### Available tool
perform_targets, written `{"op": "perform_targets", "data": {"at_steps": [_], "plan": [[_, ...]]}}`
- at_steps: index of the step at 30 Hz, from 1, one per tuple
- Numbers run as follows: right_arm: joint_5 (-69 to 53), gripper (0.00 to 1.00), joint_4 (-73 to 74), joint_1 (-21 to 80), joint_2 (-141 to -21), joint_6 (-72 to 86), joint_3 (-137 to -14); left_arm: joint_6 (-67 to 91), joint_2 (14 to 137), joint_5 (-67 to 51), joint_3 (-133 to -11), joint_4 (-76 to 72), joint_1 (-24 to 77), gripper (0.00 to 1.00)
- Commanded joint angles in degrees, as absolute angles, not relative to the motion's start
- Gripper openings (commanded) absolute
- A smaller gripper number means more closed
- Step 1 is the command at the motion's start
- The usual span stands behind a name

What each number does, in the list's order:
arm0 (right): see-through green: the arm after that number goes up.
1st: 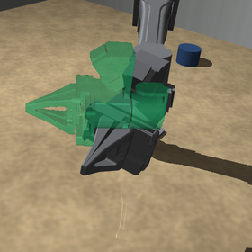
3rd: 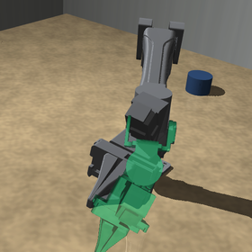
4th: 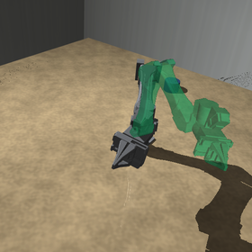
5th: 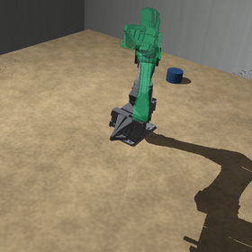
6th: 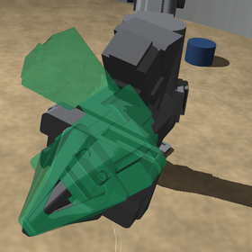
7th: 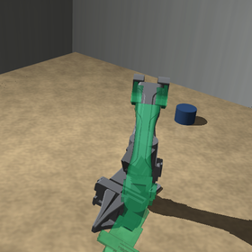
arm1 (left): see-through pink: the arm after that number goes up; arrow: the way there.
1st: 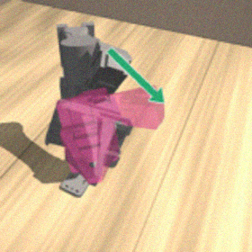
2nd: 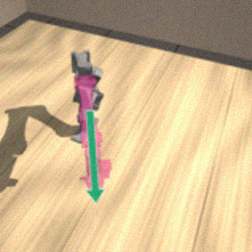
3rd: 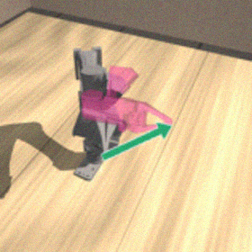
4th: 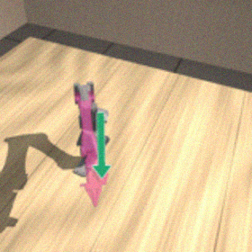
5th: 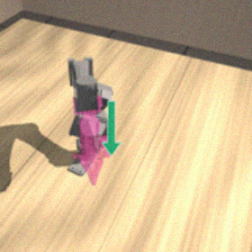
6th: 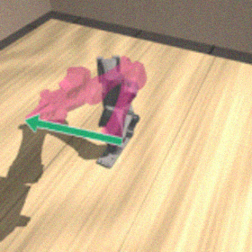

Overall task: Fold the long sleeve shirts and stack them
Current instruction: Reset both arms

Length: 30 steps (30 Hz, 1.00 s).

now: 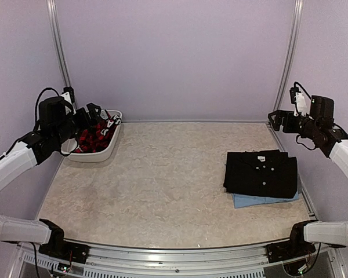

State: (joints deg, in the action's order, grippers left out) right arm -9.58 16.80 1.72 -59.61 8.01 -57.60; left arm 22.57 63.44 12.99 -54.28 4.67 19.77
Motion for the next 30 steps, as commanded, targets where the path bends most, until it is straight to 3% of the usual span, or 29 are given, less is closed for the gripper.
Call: {"op": "perform_targets", "data": {"at_steps": [1,10,30], "plan": [[-10.87,0.99,13.28,2.14,-57.82,6.67,-57.74,16.41,58.78,17.02,-55.22,3.80,19.63,0.99],[-9.10,1.00,11.94,3.57,-54.38,5.73,-55.37,13.62,50.86,13.84,-46.92,-4.47,19.67,0.99],[-8.37,0.99,10.70,3.96,-53.96,4.74,-53.61,13.71,49.84,12.83,-46.58,-4.31,19.60,0.99]]}}
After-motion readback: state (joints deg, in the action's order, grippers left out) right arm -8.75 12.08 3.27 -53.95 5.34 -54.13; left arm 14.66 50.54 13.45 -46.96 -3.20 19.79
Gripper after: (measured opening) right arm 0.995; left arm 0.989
